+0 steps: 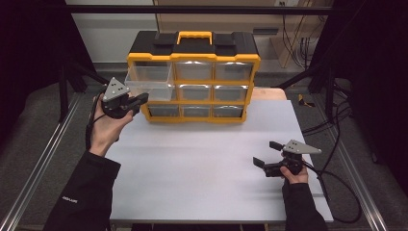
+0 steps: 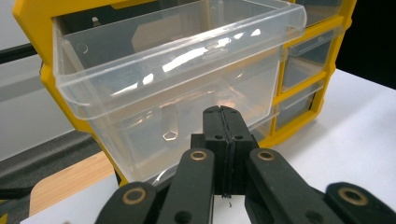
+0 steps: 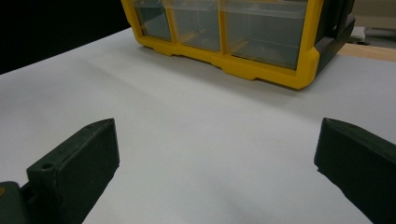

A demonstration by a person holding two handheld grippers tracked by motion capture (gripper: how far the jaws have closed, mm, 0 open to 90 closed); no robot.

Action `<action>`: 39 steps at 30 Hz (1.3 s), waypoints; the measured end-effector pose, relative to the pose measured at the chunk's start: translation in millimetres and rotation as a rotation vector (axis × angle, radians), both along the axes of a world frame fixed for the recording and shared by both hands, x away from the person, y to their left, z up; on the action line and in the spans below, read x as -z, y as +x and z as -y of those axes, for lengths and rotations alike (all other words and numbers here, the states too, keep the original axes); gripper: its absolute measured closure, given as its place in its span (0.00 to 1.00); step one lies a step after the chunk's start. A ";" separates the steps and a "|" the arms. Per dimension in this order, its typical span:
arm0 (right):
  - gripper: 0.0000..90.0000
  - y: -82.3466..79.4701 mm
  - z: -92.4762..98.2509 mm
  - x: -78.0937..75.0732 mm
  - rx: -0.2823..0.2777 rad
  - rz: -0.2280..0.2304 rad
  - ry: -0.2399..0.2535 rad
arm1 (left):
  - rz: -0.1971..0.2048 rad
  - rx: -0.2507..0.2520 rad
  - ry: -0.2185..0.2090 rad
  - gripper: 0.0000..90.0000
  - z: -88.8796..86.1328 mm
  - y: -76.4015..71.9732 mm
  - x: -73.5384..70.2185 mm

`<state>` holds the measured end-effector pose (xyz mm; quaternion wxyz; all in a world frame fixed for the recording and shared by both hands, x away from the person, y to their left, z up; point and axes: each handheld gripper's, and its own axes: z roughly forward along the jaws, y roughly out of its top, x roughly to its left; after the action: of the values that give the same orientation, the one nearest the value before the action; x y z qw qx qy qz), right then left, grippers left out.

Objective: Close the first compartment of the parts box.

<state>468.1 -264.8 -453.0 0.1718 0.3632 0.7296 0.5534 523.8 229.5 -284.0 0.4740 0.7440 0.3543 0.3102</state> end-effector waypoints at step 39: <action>0.01 0.1 -0.1 0.1 -0.003 0.000 0.000 | 0.026 -0.008 0.007 1.00 2.8 32.7 -2.4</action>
<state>468.2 -264.7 -453.0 0.1707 0.3622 0.7301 0.5536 556.5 226.7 -281.6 0.4748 0.7402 0.3498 0.3230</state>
